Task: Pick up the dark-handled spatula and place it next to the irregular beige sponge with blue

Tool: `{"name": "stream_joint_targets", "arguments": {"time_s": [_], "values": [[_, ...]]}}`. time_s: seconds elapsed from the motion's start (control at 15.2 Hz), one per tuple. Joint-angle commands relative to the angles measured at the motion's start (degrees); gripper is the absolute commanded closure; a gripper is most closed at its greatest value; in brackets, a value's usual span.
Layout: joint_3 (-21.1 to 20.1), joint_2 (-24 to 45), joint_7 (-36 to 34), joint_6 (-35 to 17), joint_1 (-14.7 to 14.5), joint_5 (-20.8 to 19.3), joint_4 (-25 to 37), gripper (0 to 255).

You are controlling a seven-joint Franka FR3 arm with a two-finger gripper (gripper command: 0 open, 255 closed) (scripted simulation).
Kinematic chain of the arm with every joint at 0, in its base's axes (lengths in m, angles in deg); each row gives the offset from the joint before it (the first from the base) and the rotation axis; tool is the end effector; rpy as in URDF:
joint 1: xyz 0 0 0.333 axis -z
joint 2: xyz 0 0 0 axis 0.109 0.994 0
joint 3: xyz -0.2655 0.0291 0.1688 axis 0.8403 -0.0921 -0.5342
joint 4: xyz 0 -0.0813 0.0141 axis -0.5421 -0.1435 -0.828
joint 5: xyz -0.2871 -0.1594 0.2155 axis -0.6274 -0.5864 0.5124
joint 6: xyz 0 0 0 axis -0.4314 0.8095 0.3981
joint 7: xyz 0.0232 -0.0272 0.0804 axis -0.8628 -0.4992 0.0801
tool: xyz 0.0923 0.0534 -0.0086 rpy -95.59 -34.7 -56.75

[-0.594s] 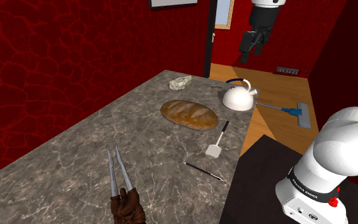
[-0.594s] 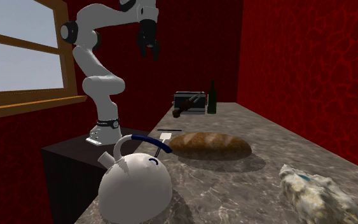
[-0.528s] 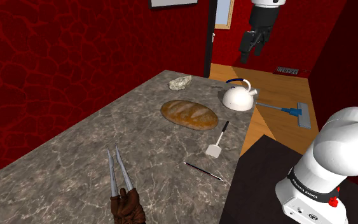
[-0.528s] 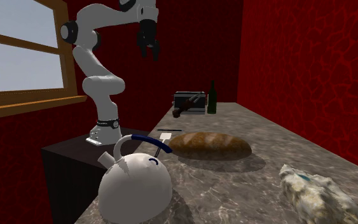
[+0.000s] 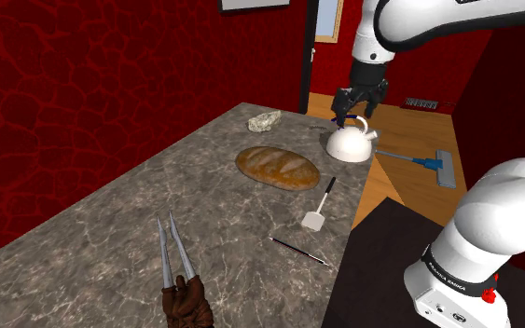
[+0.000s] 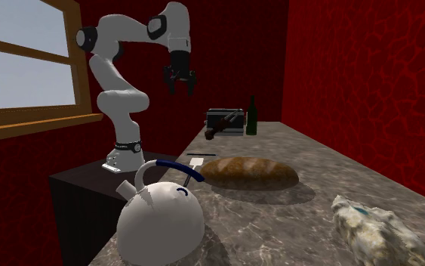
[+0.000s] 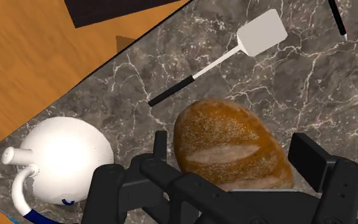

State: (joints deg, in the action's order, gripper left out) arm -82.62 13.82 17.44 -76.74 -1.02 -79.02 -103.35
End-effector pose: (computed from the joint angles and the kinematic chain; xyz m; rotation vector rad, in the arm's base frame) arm 0.3296 -0.0044 0.5245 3.0450 -0.4264 0.1308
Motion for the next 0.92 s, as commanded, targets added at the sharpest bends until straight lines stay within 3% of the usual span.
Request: {"name": "stream_joint_targets", "arguments": {"time_s": [0.0, 0.46, 0.86], "values": [[-1.5, 0.59, -5.27, -3.43, 1.24, 0.97, -2.95, 0], [-7.26, 7.12, -22.83, -17.93, 5.33, 4.33, -11.74, 0], [-12.98, 18.04, -38.63, -32.23, 9.46, 6.21, -15.82, 0]]}}
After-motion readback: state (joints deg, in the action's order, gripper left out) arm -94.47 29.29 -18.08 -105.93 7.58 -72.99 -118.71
